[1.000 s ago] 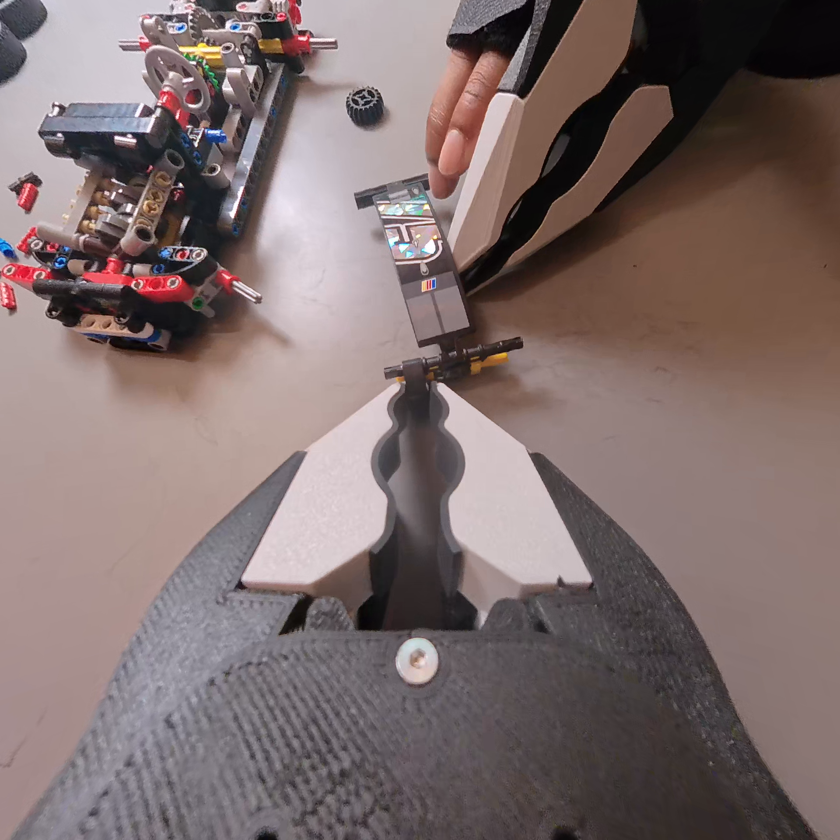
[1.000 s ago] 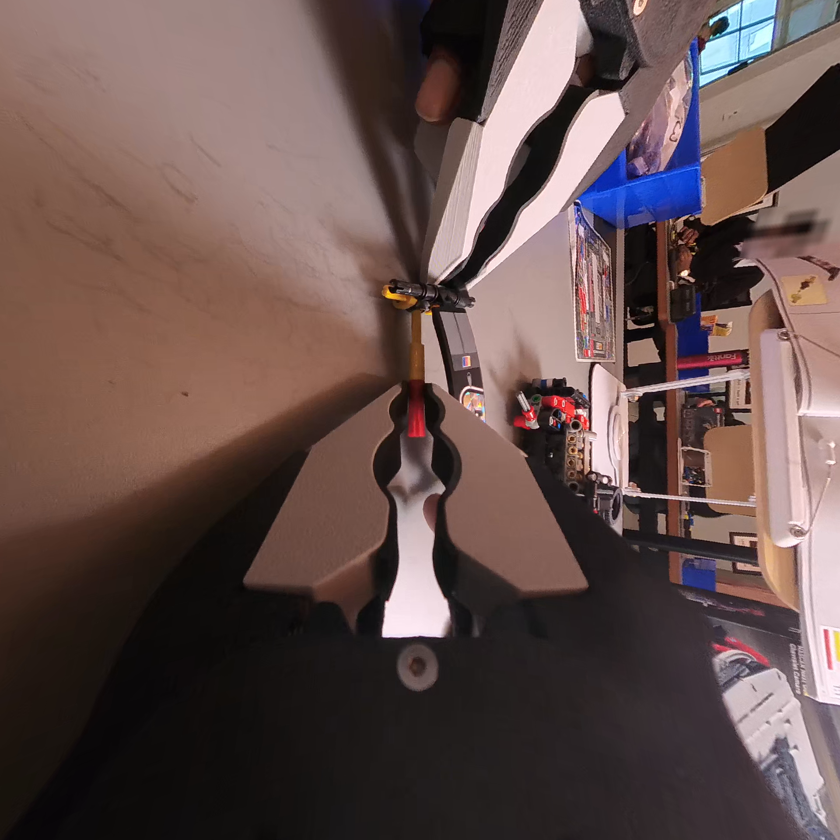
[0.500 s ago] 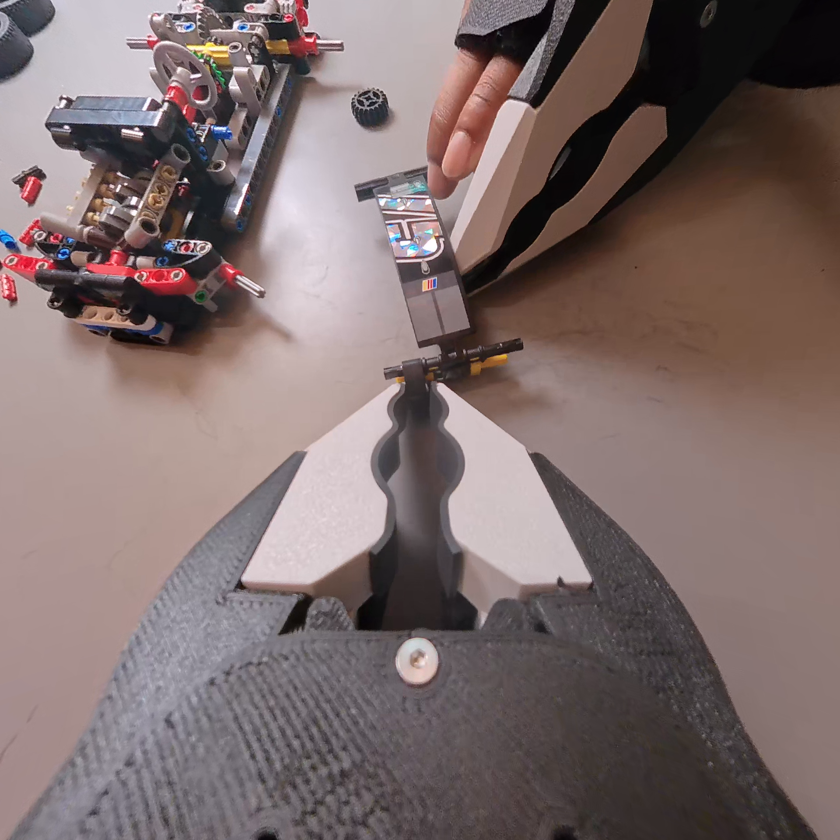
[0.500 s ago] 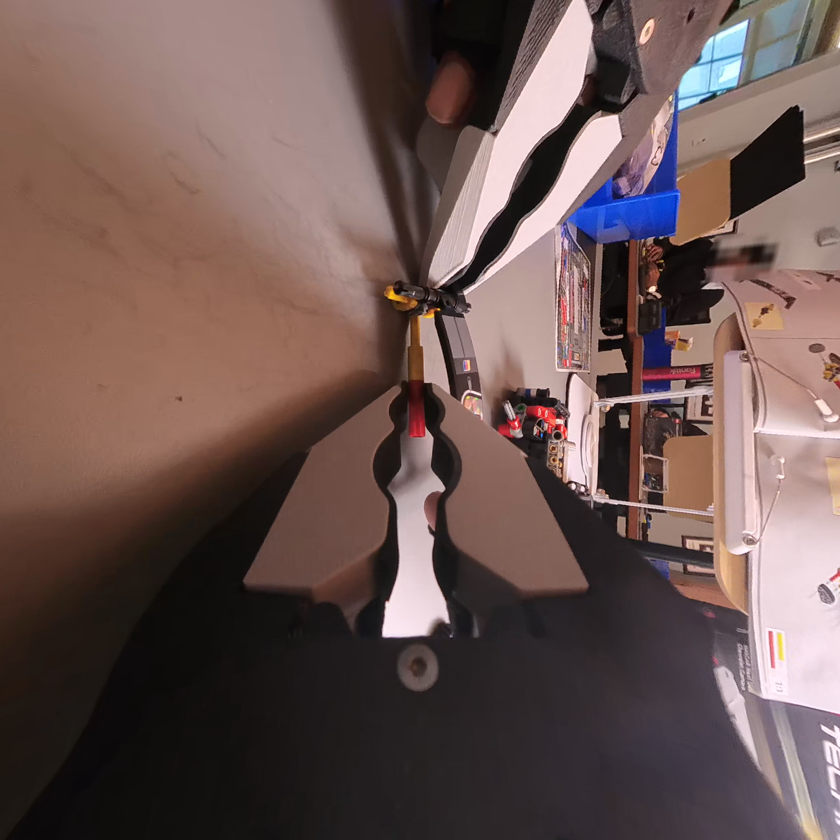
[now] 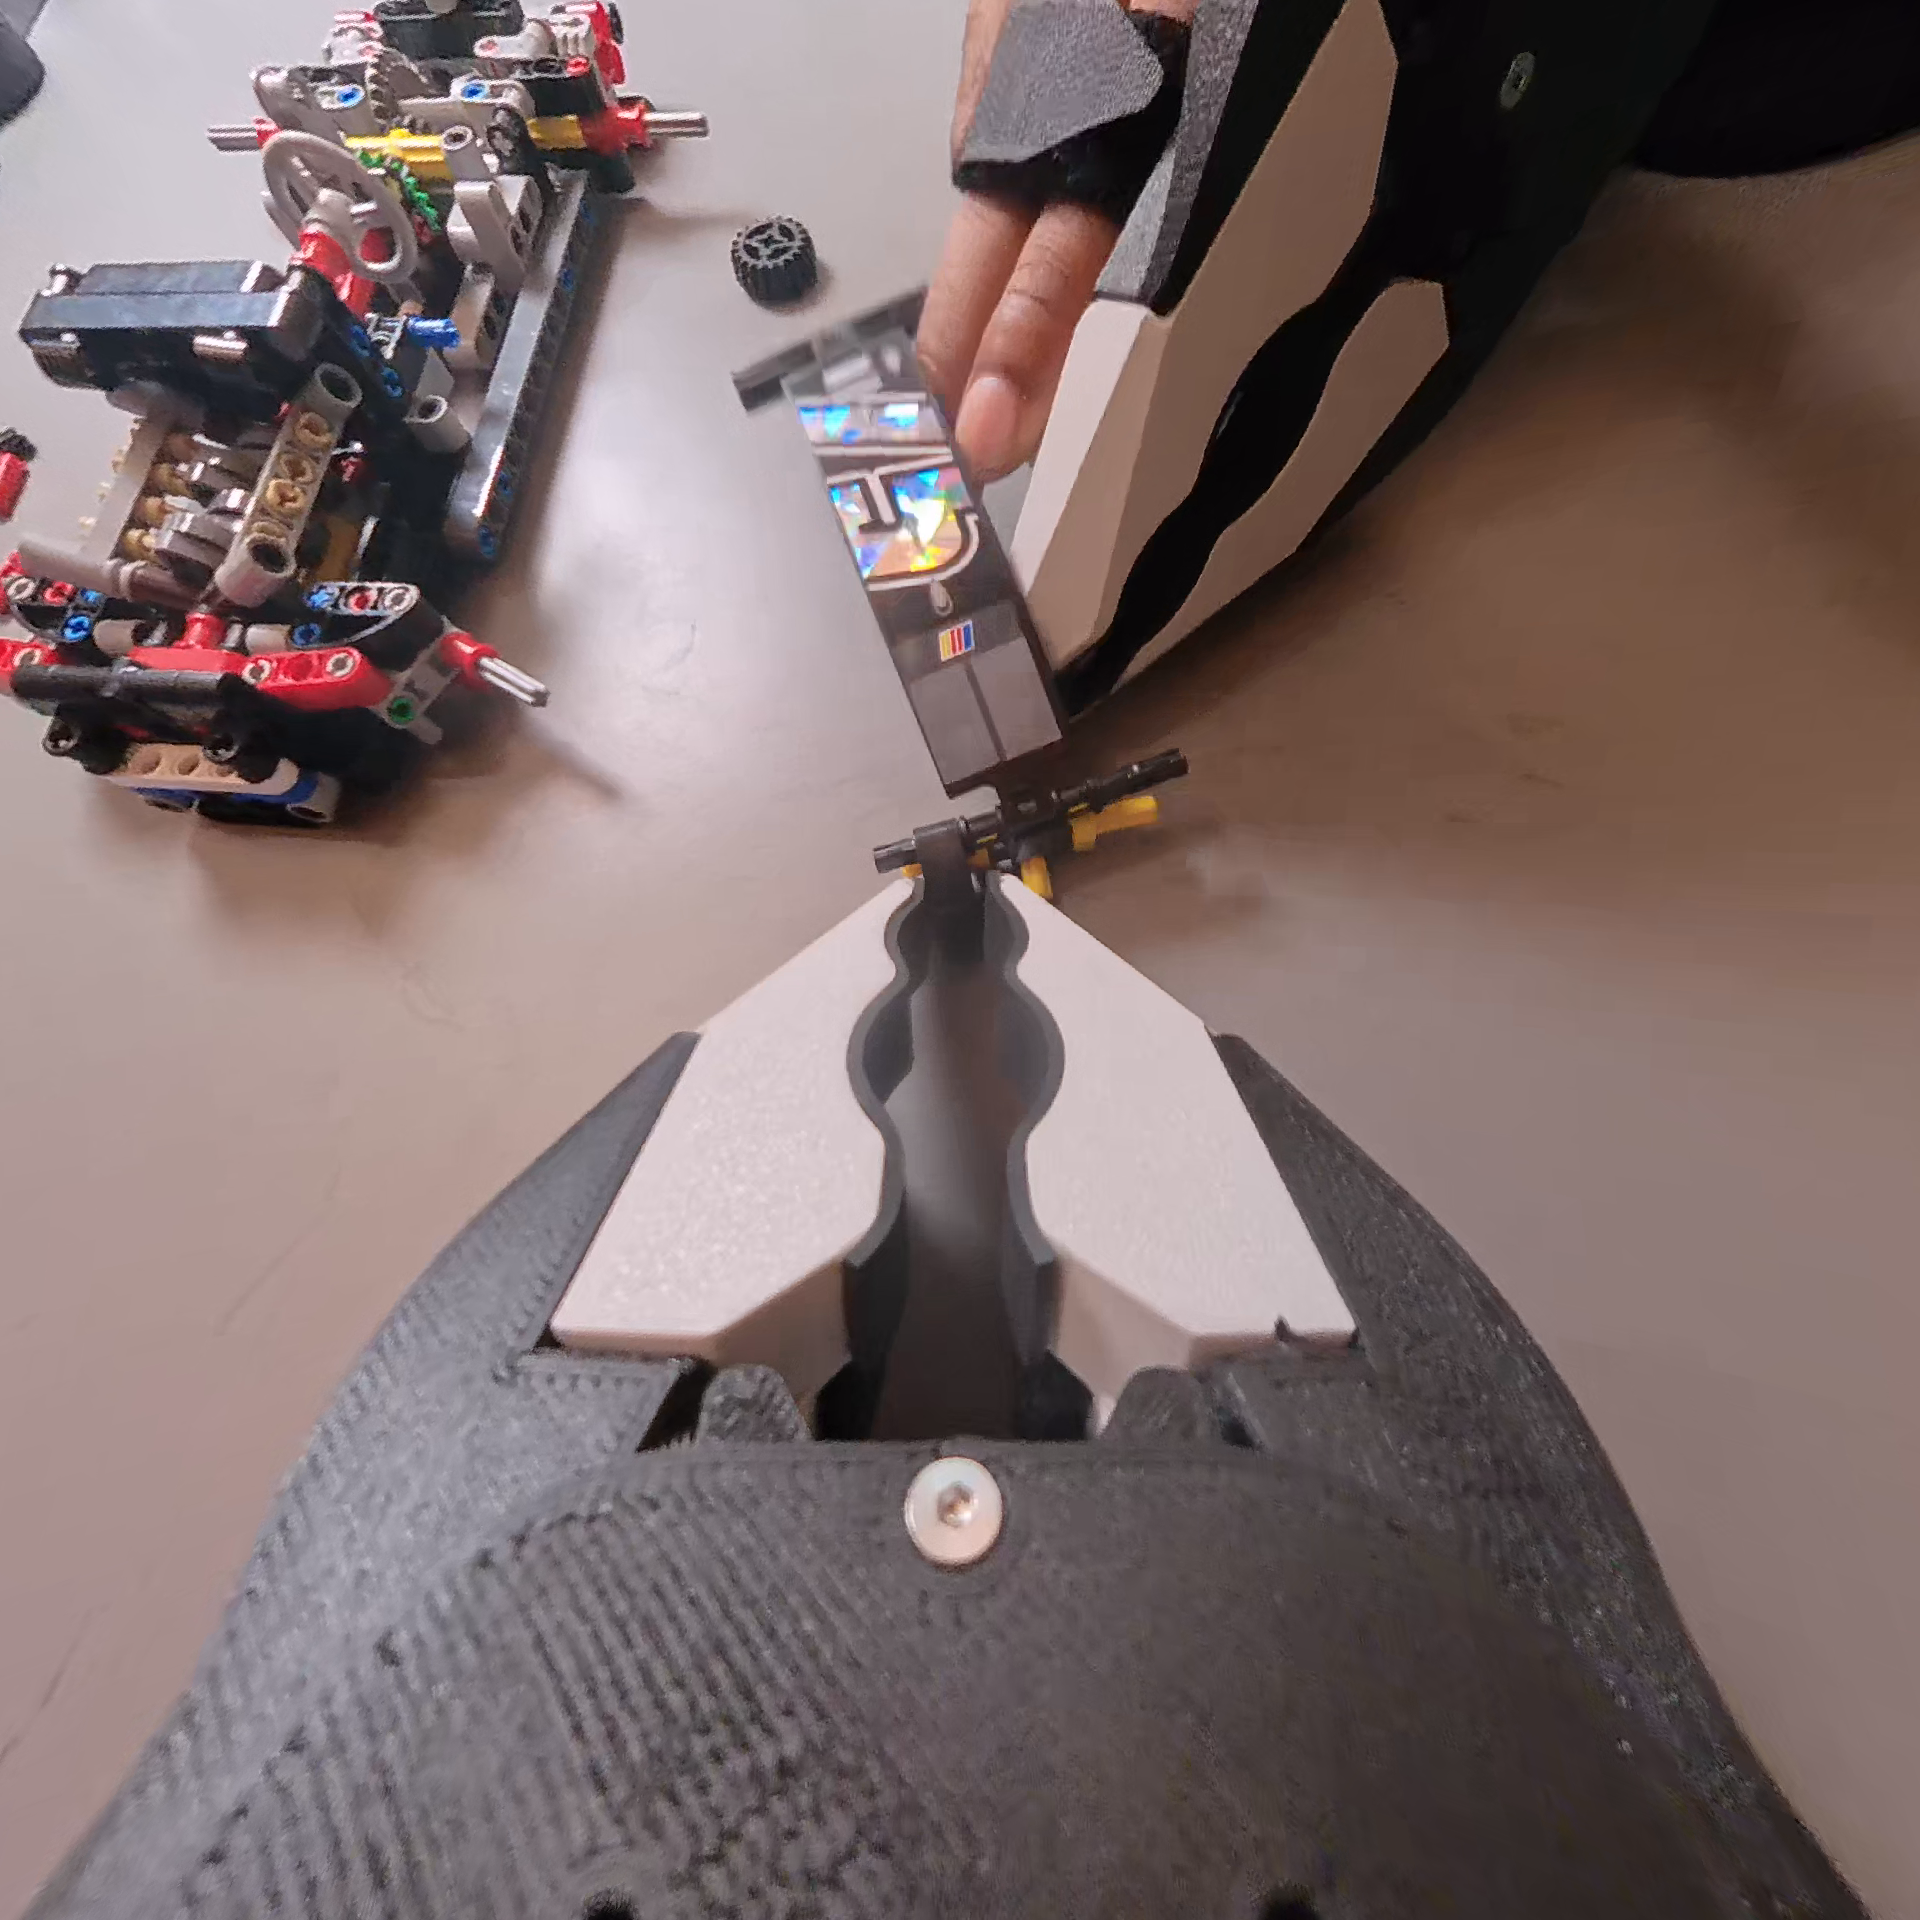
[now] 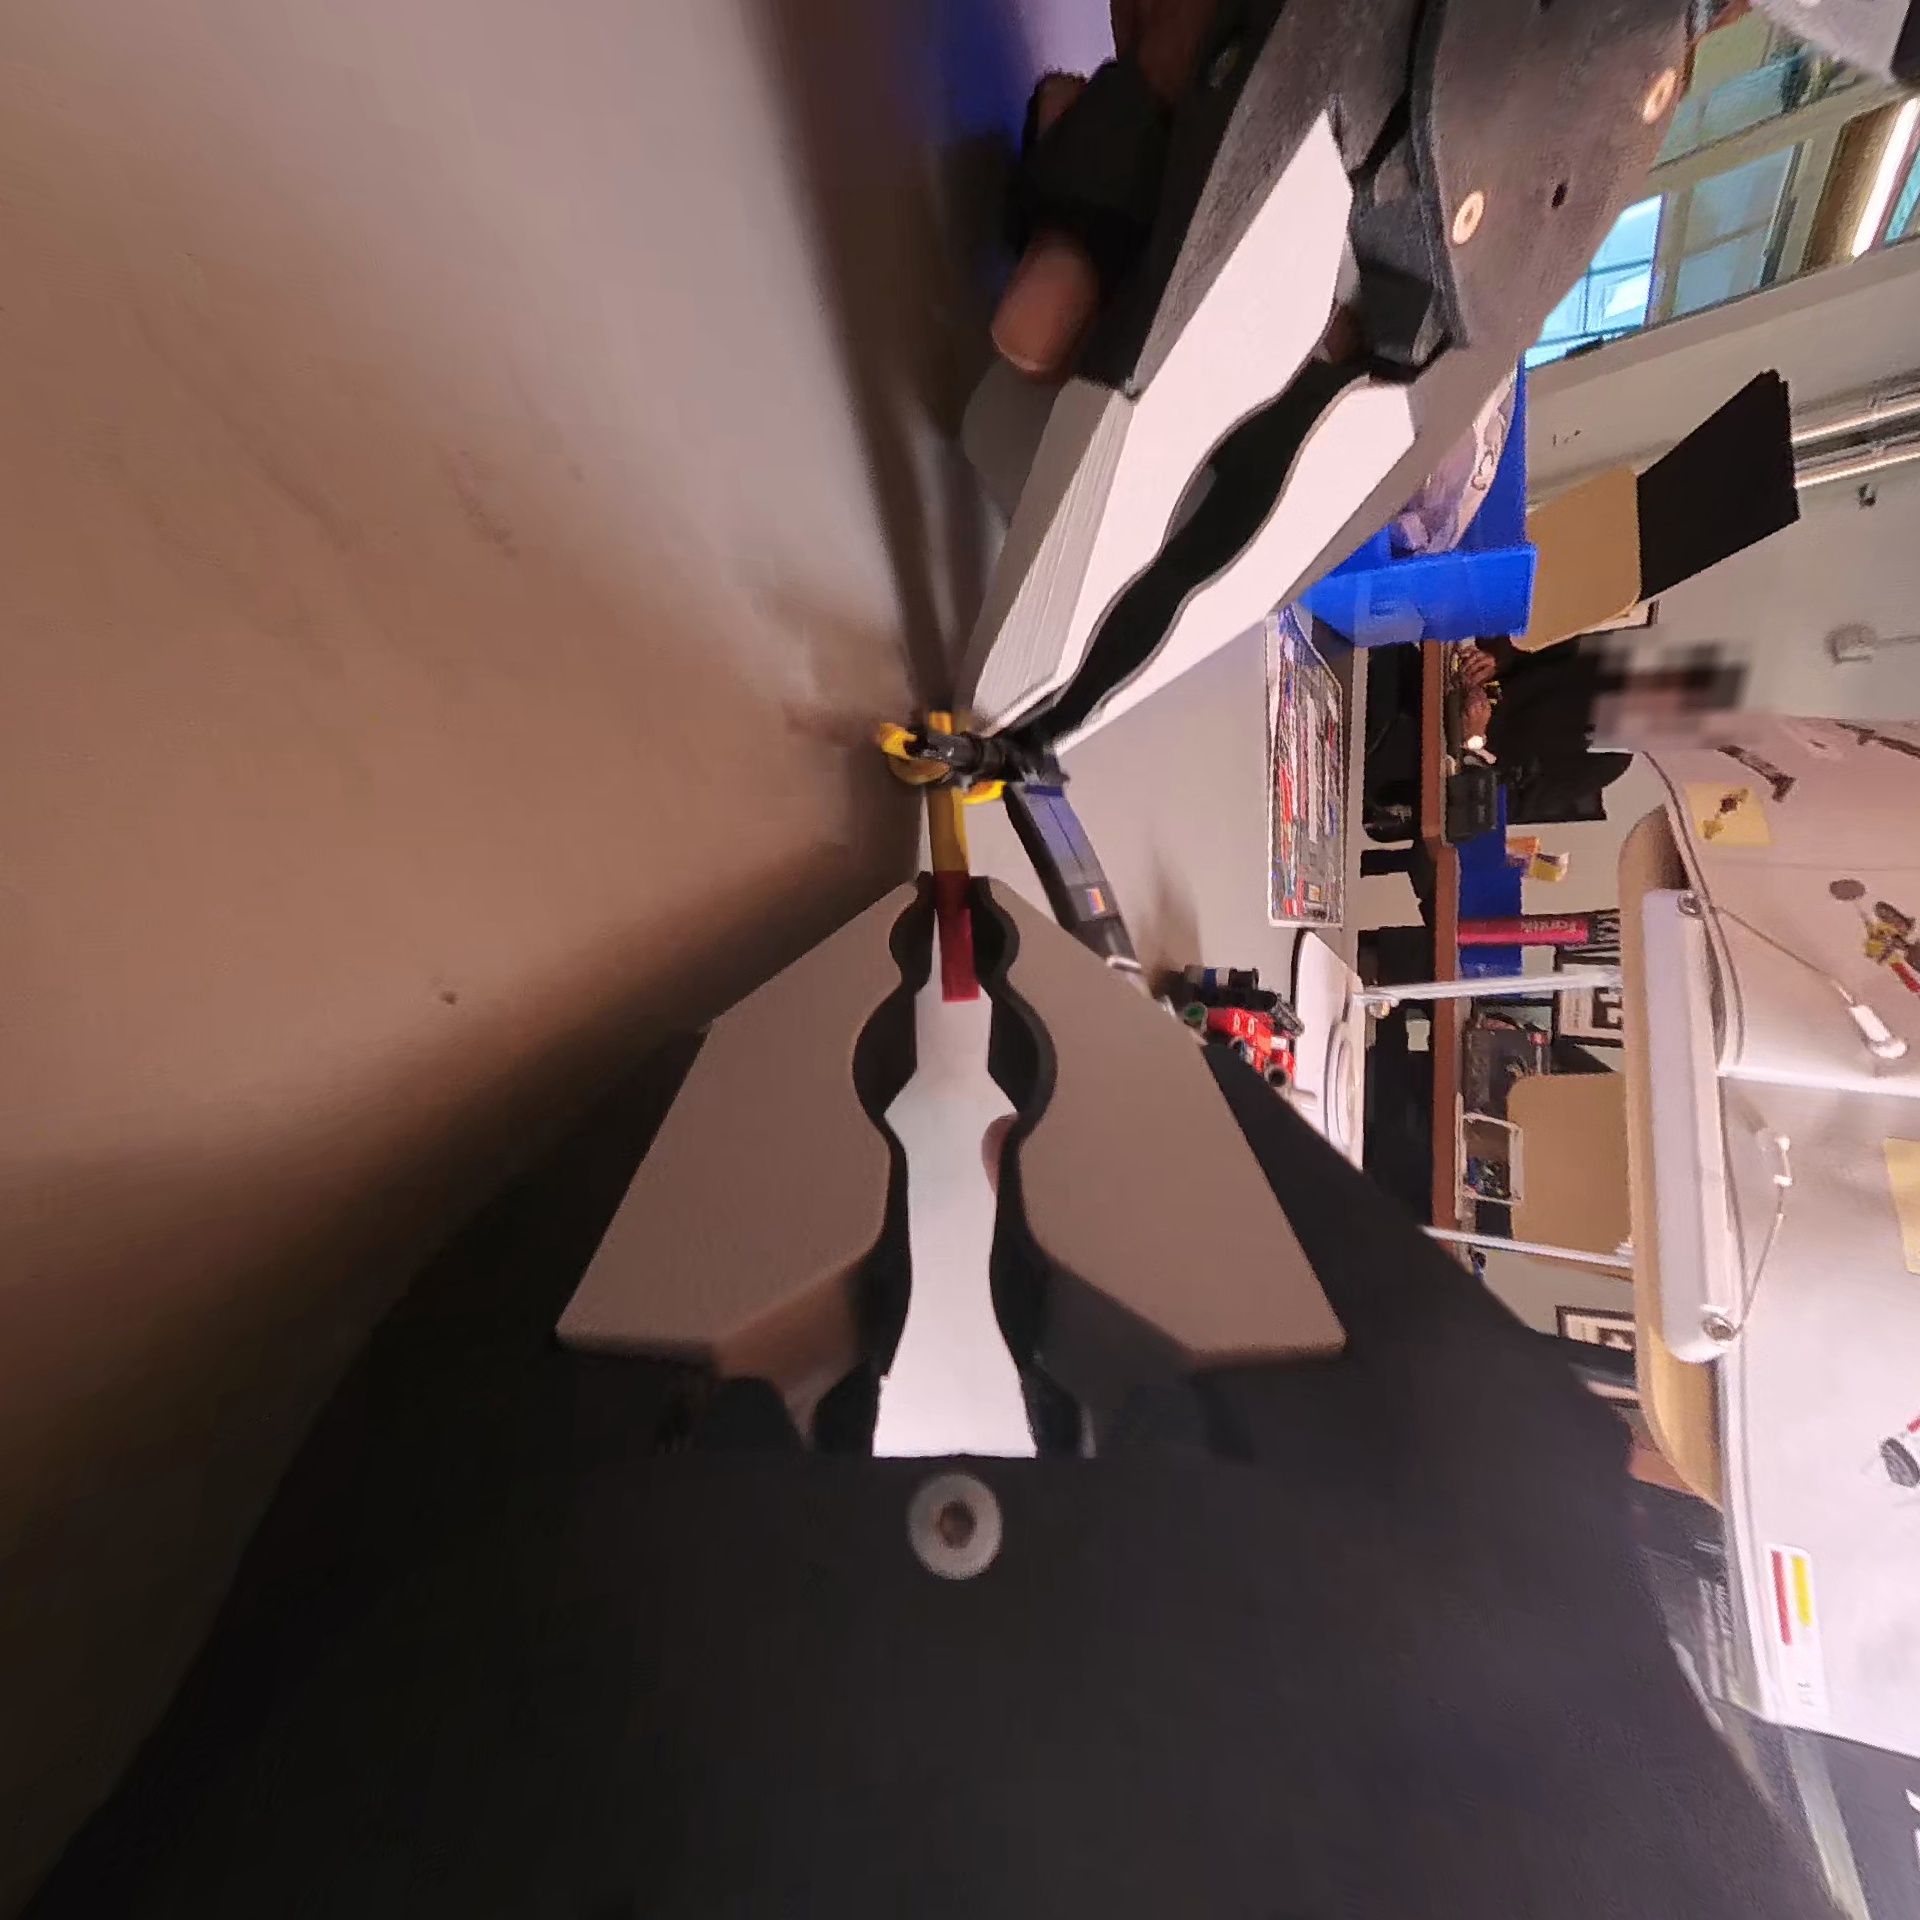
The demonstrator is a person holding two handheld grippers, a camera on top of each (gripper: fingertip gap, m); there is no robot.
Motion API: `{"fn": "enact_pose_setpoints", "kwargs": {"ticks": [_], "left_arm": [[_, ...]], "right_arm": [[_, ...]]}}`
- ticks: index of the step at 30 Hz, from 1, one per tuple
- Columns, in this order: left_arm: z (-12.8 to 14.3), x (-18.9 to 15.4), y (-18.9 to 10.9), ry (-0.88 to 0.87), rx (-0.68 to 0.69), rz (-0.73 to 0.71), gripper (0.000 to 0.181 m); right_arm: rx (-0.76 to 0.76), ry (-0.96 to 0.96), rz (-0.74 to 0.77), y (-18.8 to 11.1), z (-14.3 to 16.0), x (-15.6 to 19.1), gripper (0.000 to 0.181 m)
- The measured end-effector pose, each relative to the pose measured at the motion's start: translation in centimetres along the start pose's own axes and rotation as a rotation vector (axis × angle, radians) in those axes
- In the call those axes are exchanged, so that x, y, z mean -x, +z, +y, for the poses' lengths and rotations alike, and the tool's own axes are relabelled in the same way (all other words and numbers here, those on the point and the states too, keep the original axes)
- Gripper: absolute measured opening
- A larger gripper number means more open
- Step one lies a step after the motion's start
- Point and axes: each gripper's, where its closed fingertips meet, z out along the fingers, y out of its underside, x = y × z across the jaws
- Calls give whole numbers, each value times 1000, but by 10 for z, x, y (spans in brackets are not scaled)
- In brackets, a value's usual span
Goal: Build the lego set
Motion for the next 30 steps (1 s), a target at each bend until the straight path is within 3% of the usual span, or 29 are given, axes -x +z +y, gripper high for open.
{"fn": "enact_pose_setpoints", "kwargs": {"ticks": [6,12,15,19,21,25,30], "left_arm": [[1,3,0,-44,3,-22,7],[1,6,0,-80,7,-54,6],[1,6,-1,-96,23,-69,6],[1,8,0,-133,48,-91,10],[0,7,1,-153,46,-83,16],[1,8,-2,-165,46,-82,22],[4,8,-4,-196,43,-69,17]], "right_arm": [[19,33,-21,2,-1,-2,5],[-4,156,-79,-4,-9,-1,18],[26,305,-167,-14,-7,3,28],[67,722,-383,-33,-7,19,44],[51,853,-417,-41,-10,17,51],[79,968,-411,-43,-2,11,56],[117,1029,-391,-33,1,11,64]]}}
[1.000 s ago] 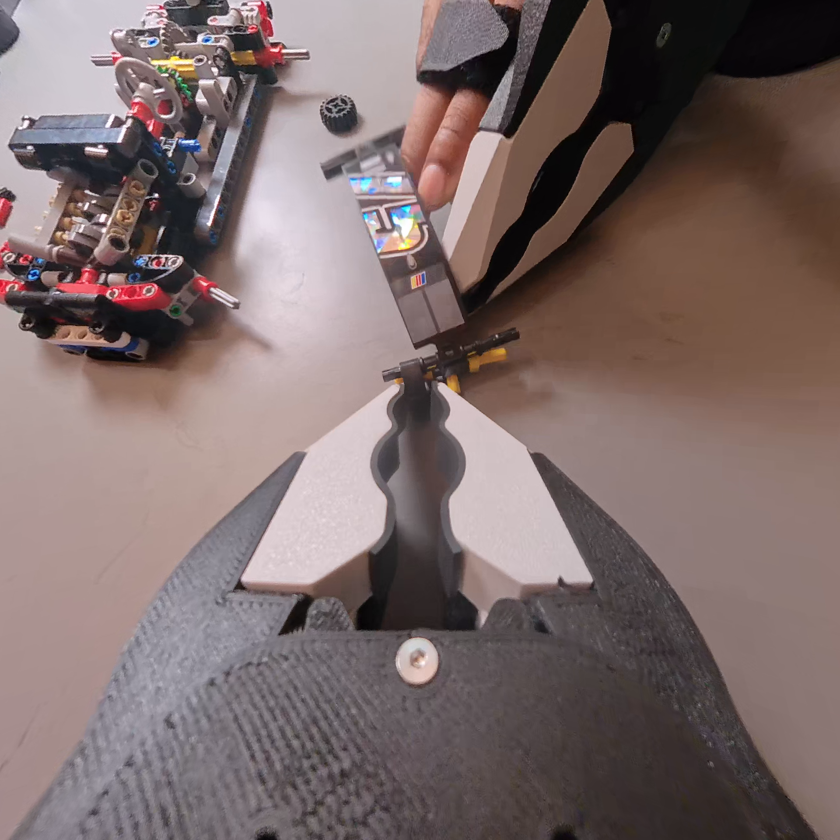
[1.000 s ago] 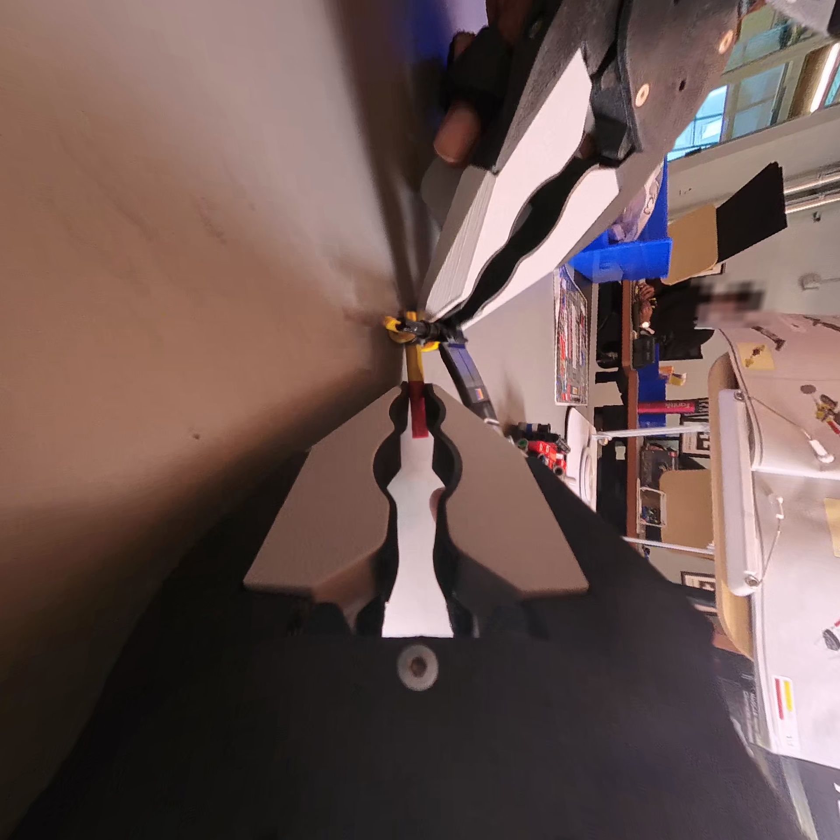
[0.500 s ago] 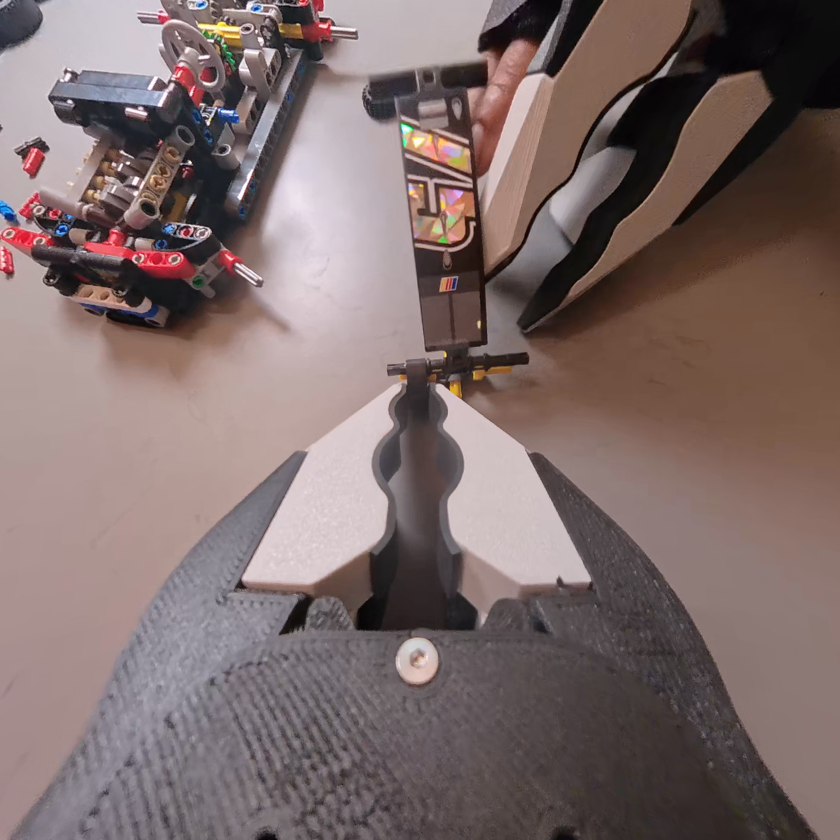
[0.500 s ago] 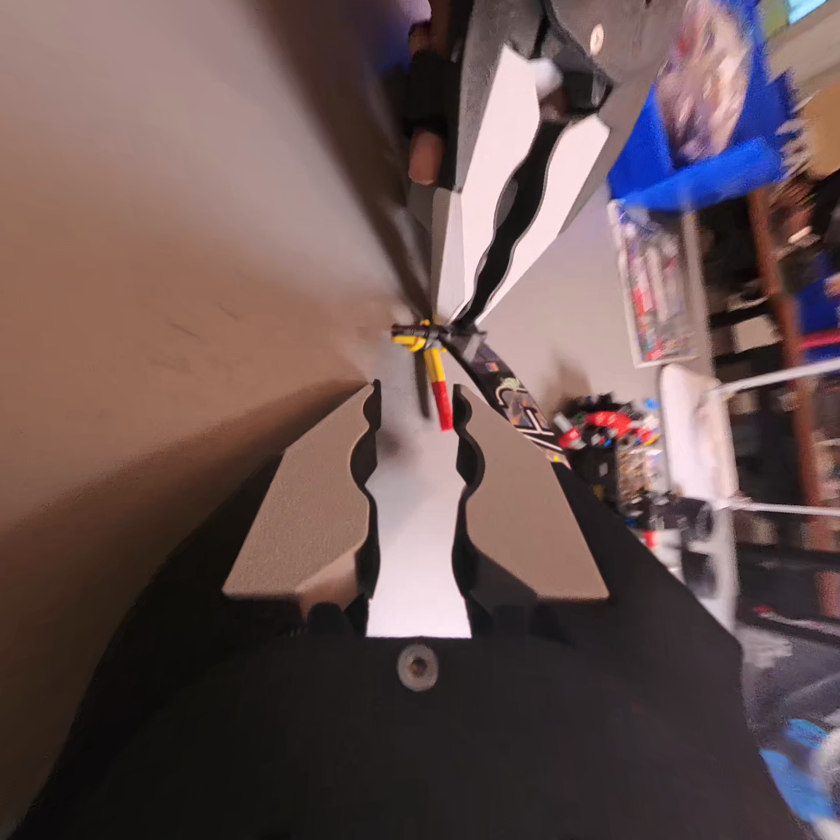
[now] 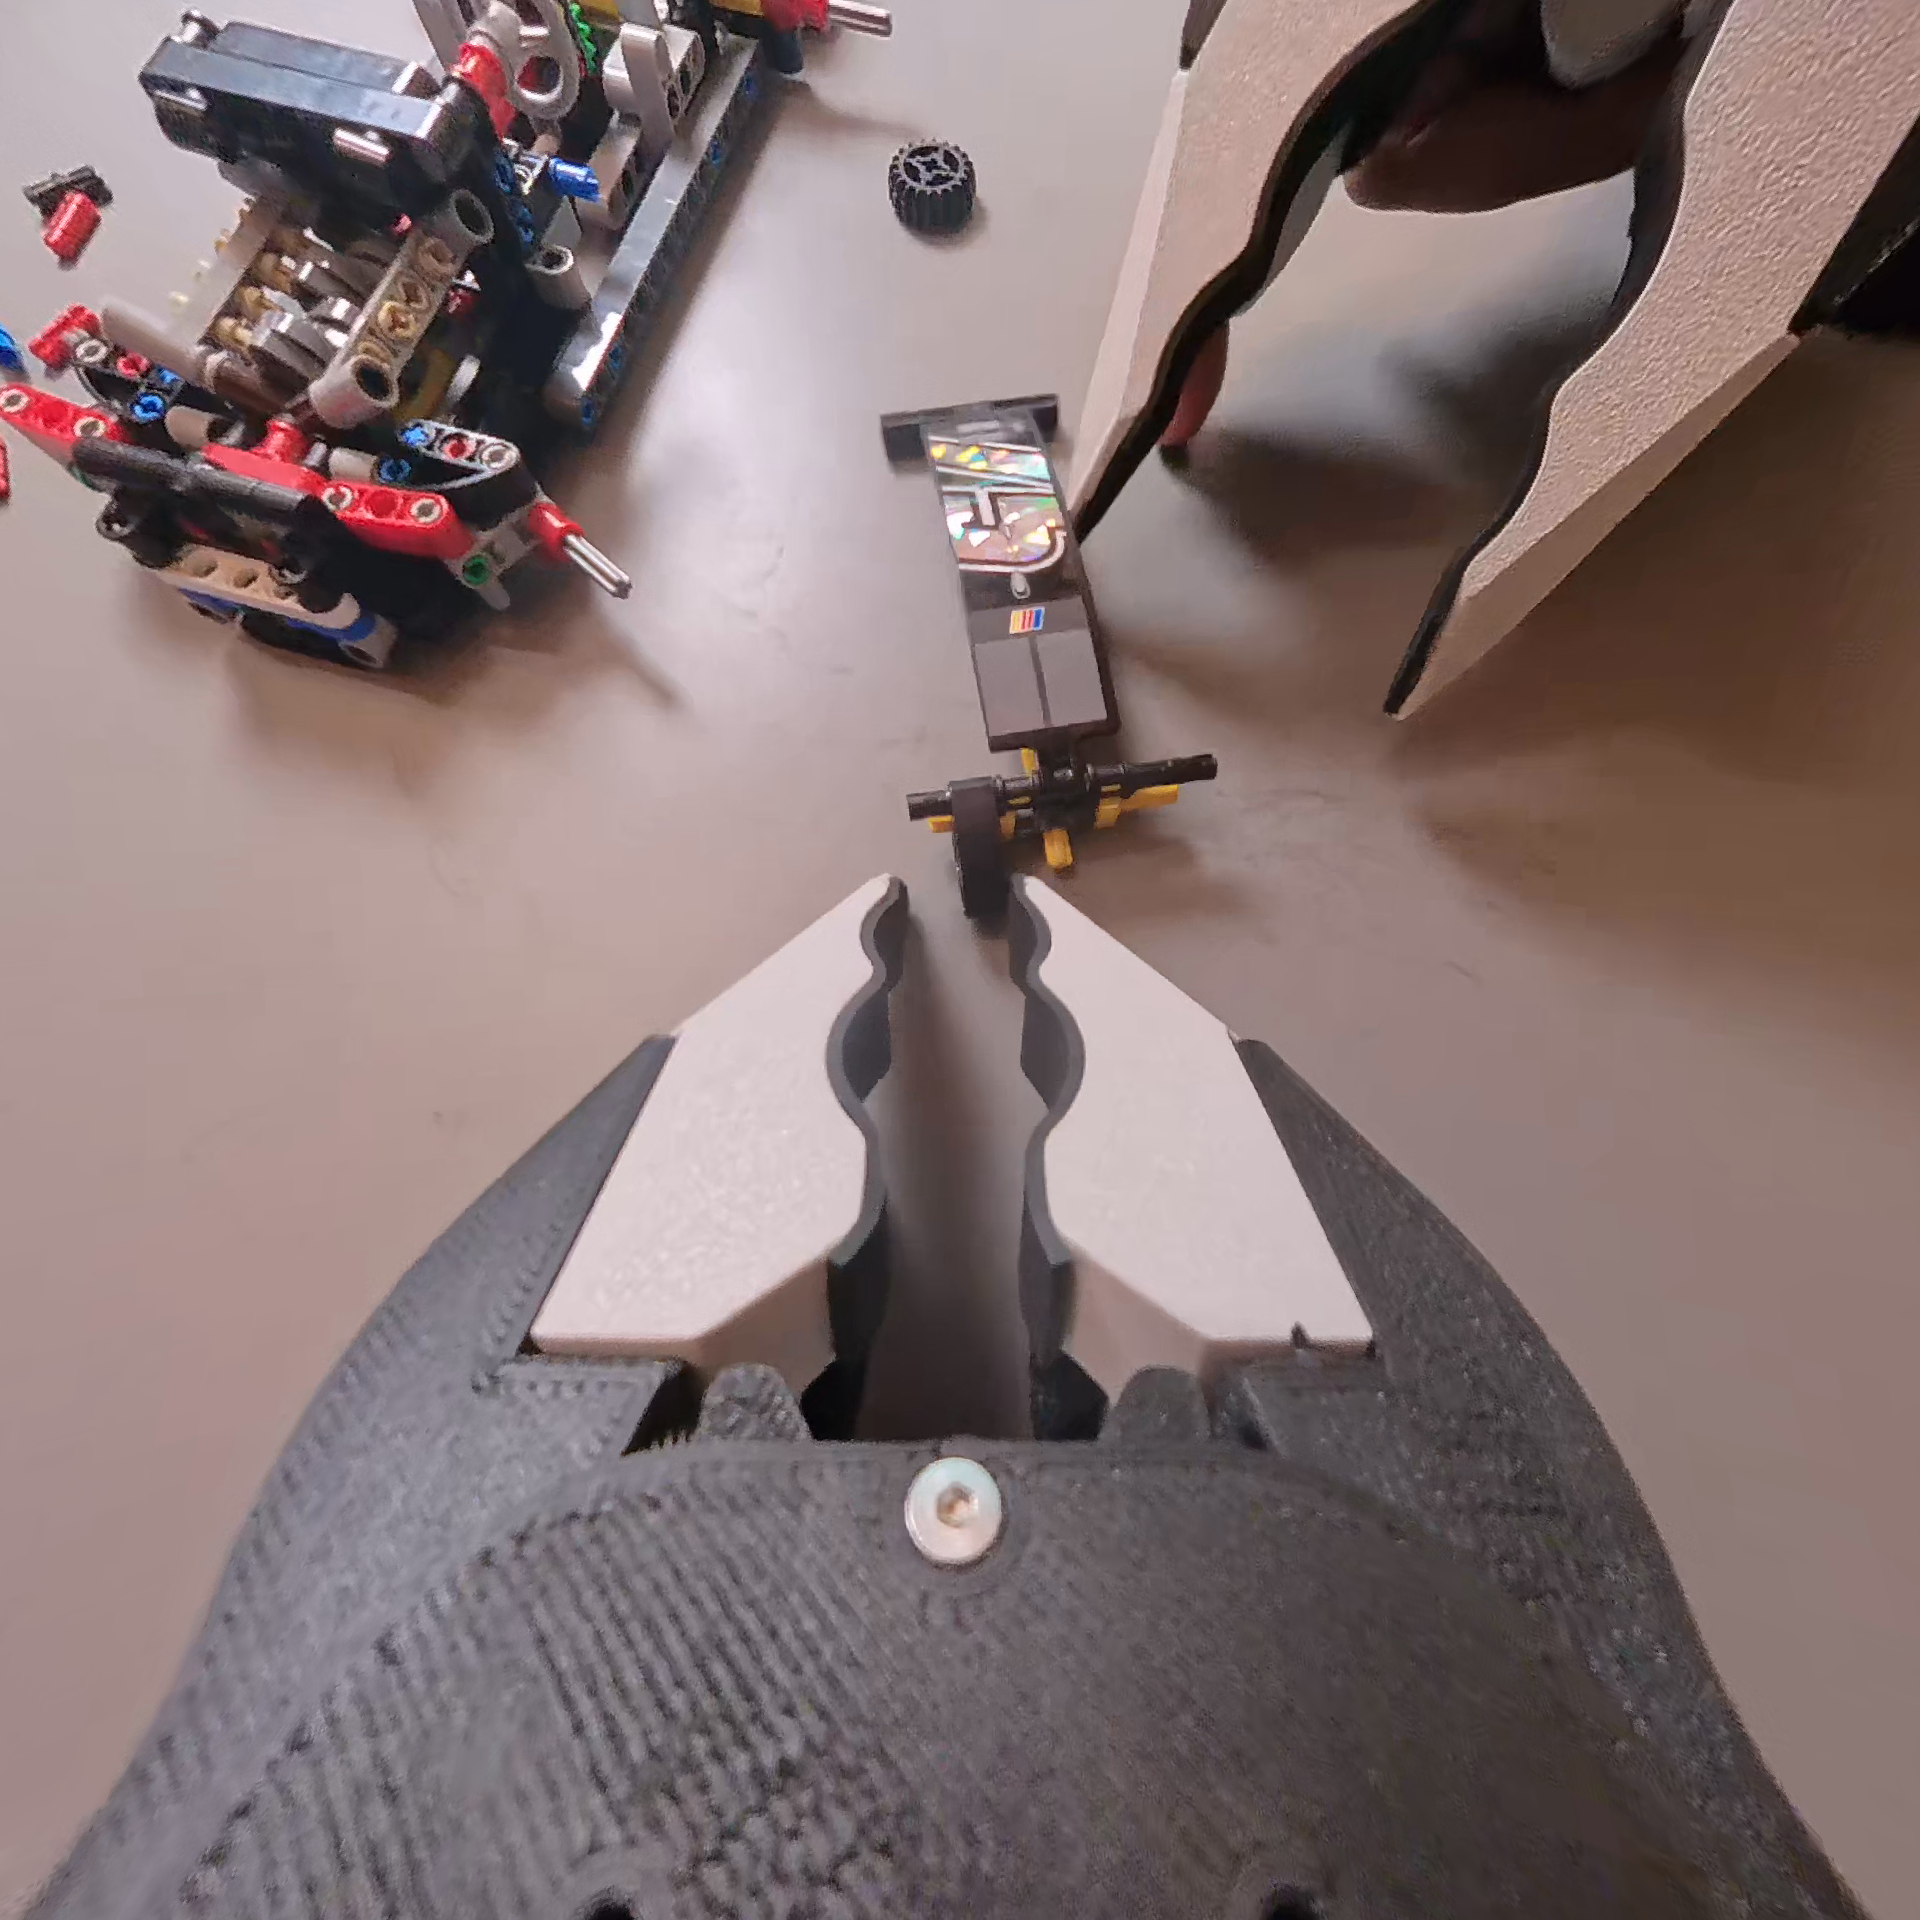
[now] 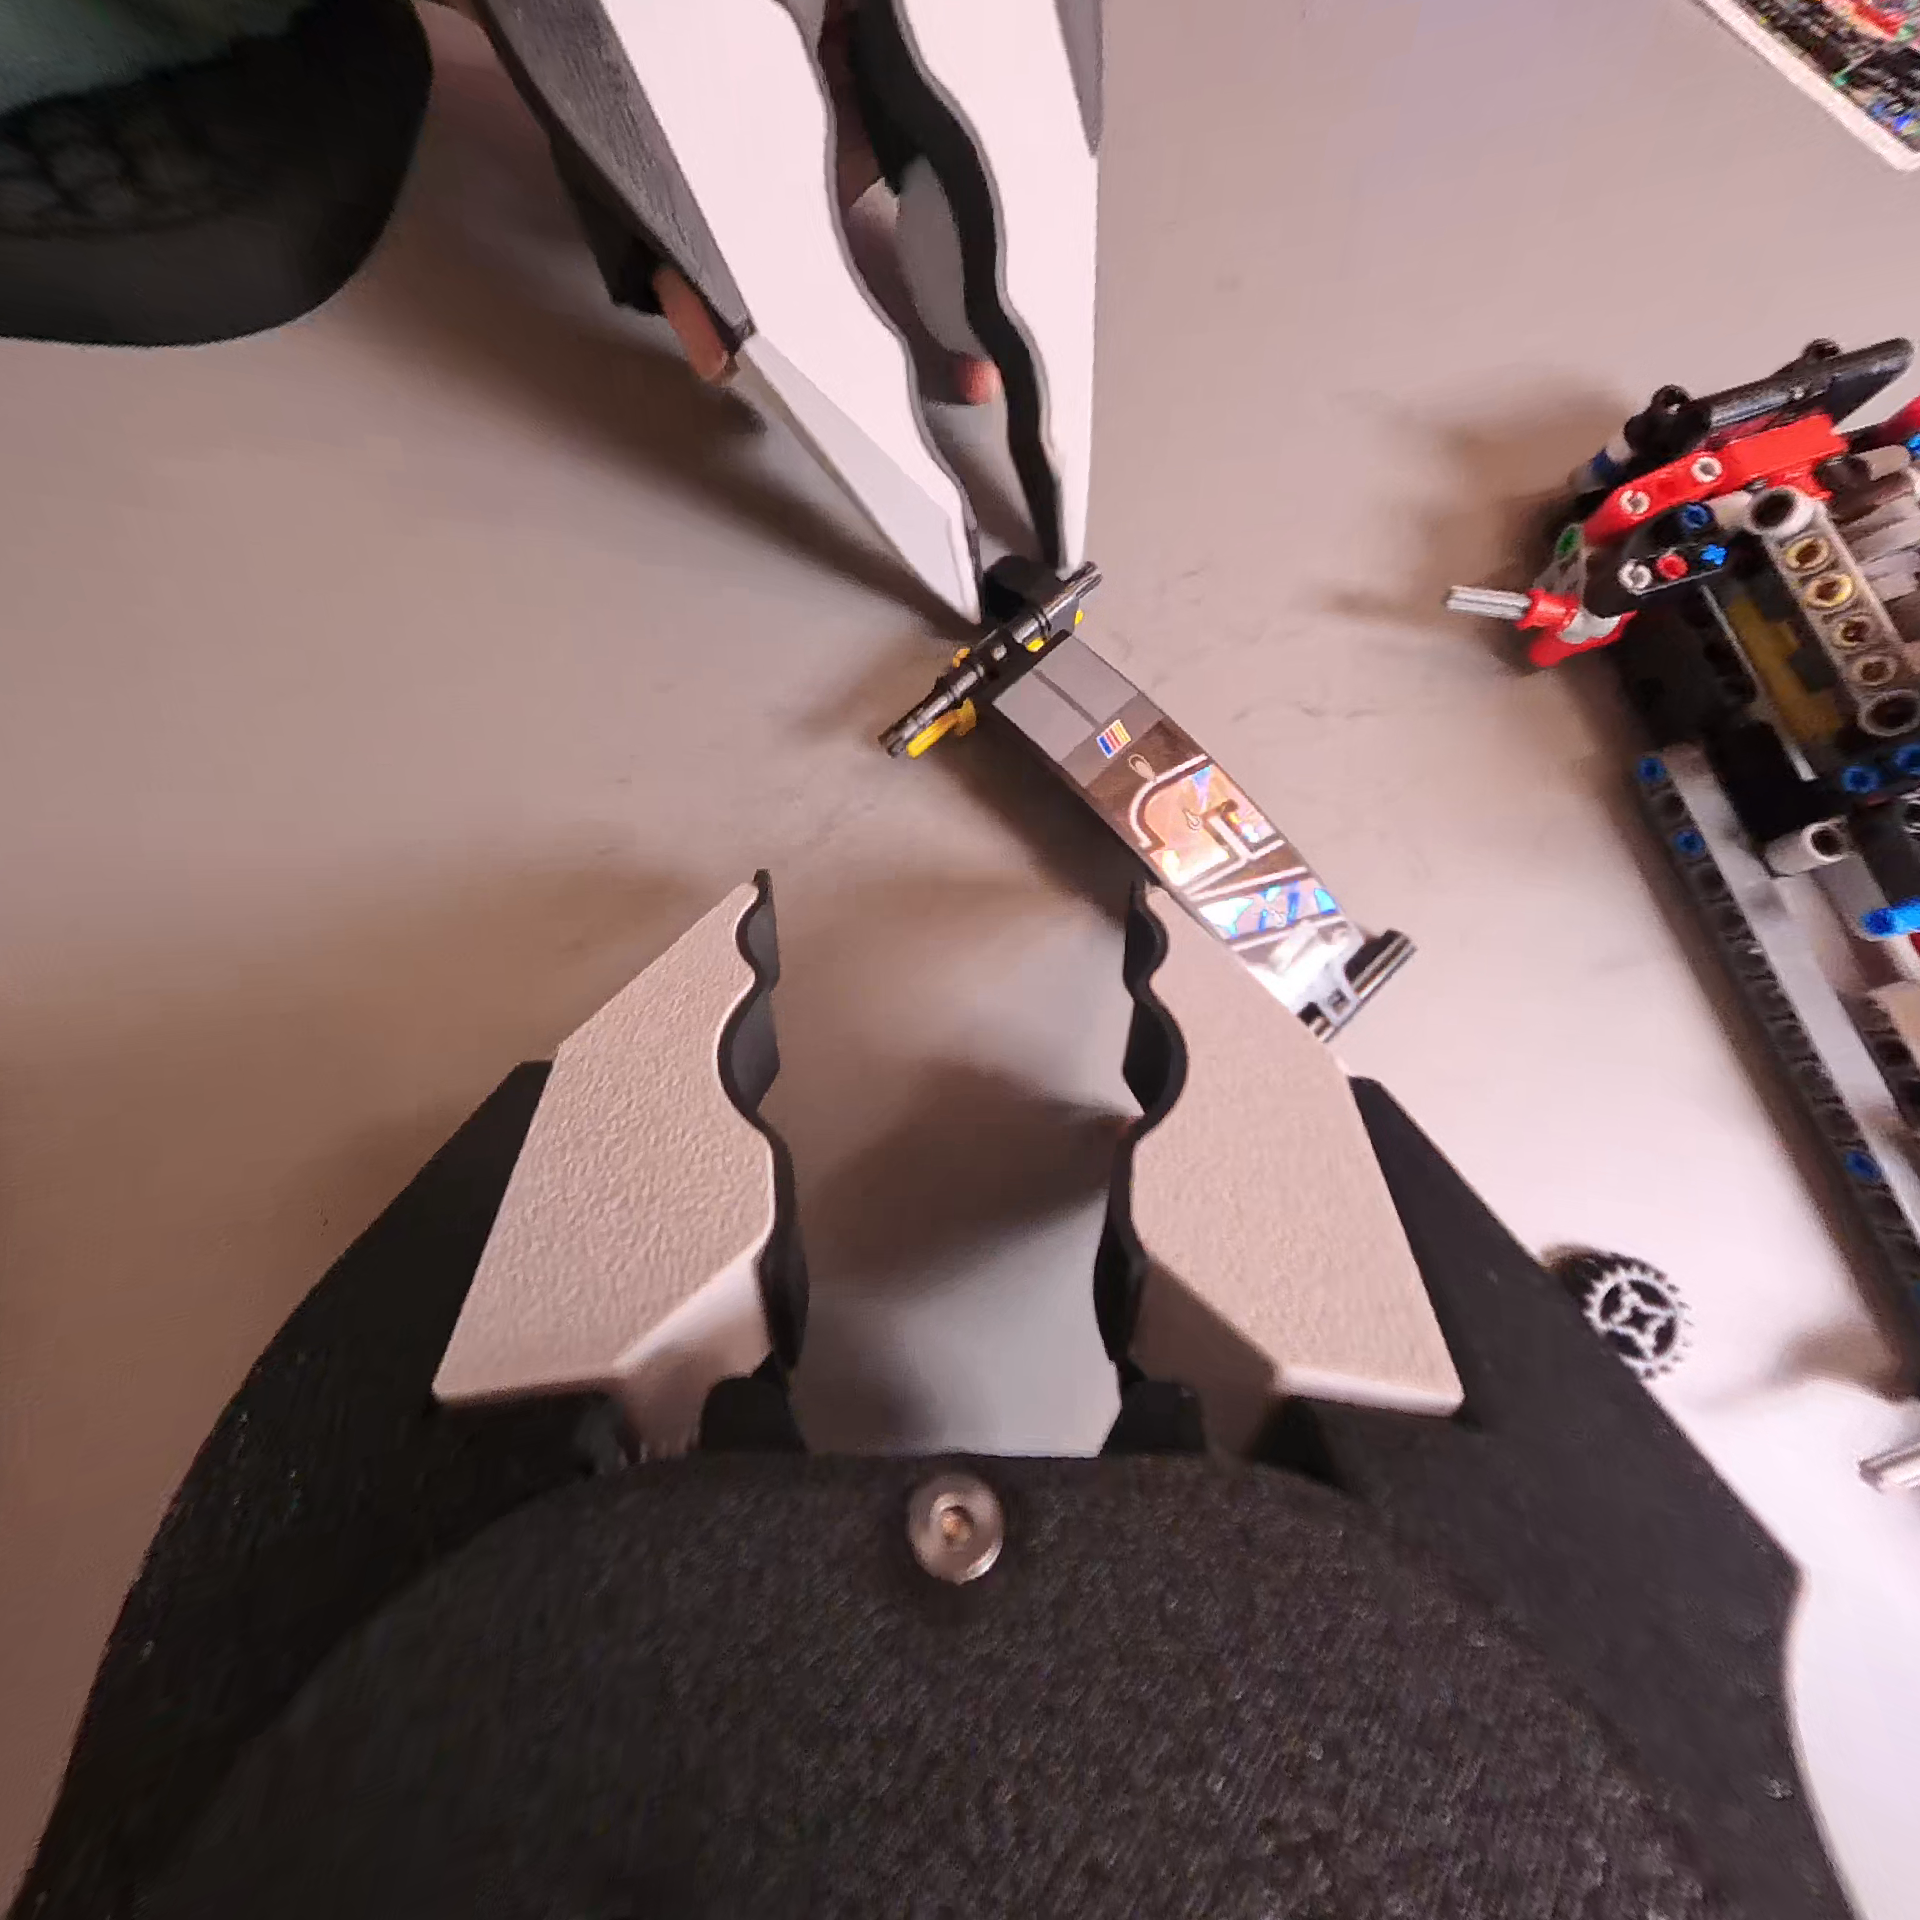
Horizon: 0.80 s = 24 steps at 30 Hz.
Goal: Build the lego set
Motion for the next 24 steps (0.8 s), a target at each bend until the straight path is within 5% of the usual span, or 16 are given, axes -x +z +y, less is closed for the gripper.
{"fn": "enact_pose_setpoints", "kwargs": {"ticks": [12,24], "left_arm": [[-7,-1,9,3,1,-49,11],[-9,2,9,13,-17,-95,13]], "right_arm": [[65,65,79,18,-10,-18,72],[34,168,-21,9,-13,-17,75]]}}
